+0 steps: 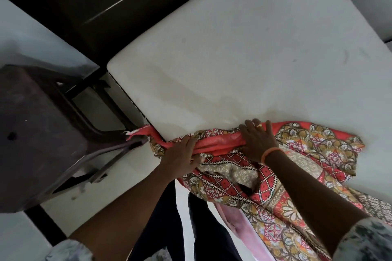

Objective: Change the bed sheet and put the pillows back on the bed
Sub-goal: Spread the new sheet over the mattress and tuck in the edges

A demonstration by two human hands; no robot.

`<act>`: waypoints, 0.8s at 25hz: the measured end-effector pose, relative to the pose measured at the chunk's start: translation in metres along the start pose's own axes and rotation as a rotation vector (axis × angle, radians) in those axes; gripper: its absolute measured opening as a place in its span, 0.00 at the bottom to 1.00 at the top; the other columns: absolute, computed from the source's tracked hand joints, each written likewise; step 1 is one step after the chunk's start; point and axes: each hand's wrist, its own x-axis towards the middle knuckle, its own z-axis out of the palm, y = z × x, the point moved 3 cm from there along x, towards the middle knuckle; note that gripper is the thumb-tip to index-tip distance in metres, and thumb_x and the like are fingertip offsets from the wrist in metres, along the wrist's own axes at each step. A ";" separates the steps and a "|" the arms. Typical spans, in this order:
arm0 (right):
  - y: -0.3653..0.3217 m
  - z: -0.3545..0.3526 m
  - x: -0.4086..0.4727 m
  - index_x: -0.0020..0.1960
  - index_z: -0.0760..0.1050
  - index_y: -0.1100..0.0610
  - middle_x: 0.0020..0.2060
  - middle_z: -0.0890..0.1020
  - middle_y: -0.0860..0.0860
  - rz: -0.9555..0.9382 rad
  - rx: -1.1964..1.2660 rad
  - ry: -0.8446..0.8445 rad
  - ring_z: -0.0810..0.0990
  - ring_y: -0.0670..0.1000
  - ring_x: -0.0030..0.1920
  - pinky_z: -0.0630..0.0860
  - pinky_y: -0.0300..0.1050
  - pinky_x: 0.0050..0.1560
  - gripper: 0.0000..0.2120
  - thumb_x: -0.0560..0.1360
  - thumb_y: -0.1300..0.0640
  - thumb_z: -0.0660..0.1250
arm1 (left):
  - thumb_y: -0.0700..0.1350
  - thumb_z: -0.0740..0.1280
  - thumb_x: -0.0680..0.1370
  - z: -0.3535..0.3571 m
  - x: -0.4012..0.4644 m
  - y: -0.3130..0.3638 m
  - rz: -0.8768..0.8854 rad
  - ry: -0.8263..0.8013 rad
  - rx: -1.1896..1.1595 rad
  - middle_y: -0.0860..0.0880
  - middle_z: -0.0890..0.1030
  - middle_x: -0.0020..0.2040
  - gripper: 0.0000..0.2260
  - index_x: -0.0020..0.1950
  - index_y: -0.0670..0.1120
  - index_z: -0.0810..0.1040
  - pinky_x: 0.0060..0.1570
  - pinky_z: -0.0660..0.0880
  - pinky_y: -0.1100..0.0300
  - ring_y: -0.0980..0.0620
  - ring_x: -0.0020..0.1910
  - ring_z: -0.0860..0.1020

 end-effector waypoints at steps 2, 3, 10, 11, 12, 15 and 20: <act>0.007 -0.003 0.001 0.64 0.70 0.54 0.59 0.77 0.53 -0.057 -0.030 0.040 0.73 0.58 0.64 0.59 0.62 0.66 0.26 0.73 0.38 0.65 | 0.60 0.56 0.82 -0.002 -0.001 0.002 -0.025 0.053 -0.121 0.46 0.73 0.63 0.24 0.71 0.46 0.66 0.46 0.77 0.55 0.48 0.54 0.78; 0.009 -0.006 -0.002 0.60 0.73 0.55 0.54 0.80 0.54 -0.087 -0.040 0.102 0.77 0.58 0.58 0.62 0.61 0.64 0.21 0.75 0.41 0.65 | 0.60 0.56 0.82 -0.003 -0.001 0.003 -0.016 0.070 -0.047 0.46 0.74 0.62 0.23 0.70 0.46 0.67 0.43 0.77 0.56 0.48 0.51 0.79; 0.021 -0.016 -0.030 0.51 0.76 0.61 0.39 0.80 0.56 -0.078 0.382 0.254 0.81 0.59 0.36 0.78 0.52 0.40 0.09 0.73 0.61 0.71 | 0.67 0.67 0.72 0.008 0.002 0.020 0.087 0.170 0.372 0.46 0.76 0.54 0.29 0.59 0.44 0.75 0.52 0.75 0.50 0.45 0.52 0.75; 0.024 -0.019 -0.029 0.51 0.76 0.61 0.40 0.79 0.56 -0.031 0.467 0.239 0.80 0.58 0.35 0.78 0.52 0.37 0.07 0.74 0.61 0.70 | 0.63 0.70 0.72 0.008 0.003 0.023 0.111 0.201 0.371 0.46 0.78 0.52 0.26 0.58 0.44 0.75 0.52 0.75 0.50 0.45 0.52 0.76; 0.026 -0.025 -0.027 0.49 0.75 0.62 0.40 0.78 0.56 -0.004 0.531 0.271 0.79 0.57 0.34 0.78 0.52 0.35 0.06 0.75 0.62 0.69 | 0.58 0.73 0.71 0.006 0.003 0.025 0.127 0.235 0.355 0.46 0.79 0.50 0.23 0.56 0.44 0.76 0.49 0.76 0.50 0.45 0.49 0.77; 0.034 -0.055 -0.014 0.43 0.75 0.59 0.32 0.77 0.51 0.036 0.609 0.459 0.75 0.53 0.29 0.78 0.50 0.30 0.03 0.74 0.62 0.69 | 0.47 0.74 0.73 -0.011 0.006 0.025 0.056 0.235 0.167 0.46 0.80 0.42 0.14 0.53 0.42 0.77 0.38 0.77 0.56 0.48 0.39 0.79; 0.070 -0.087 0.007 0.49 0.80 0.49 0.40 0.82 0.49 -0.052 0.238 -0.141 0.83 0.55 0.43 0.74 0.43 0.41 0.16 0.71 0.38 0.71 | 0.42 0.66 0.79 -0.087 0.001 0.003 -0.426 0.447 -0.257 0.52 0.78 0.37 0.05 0.53 0.45 0.74 0.28 0.67 0.63 0.53 0.29 0.75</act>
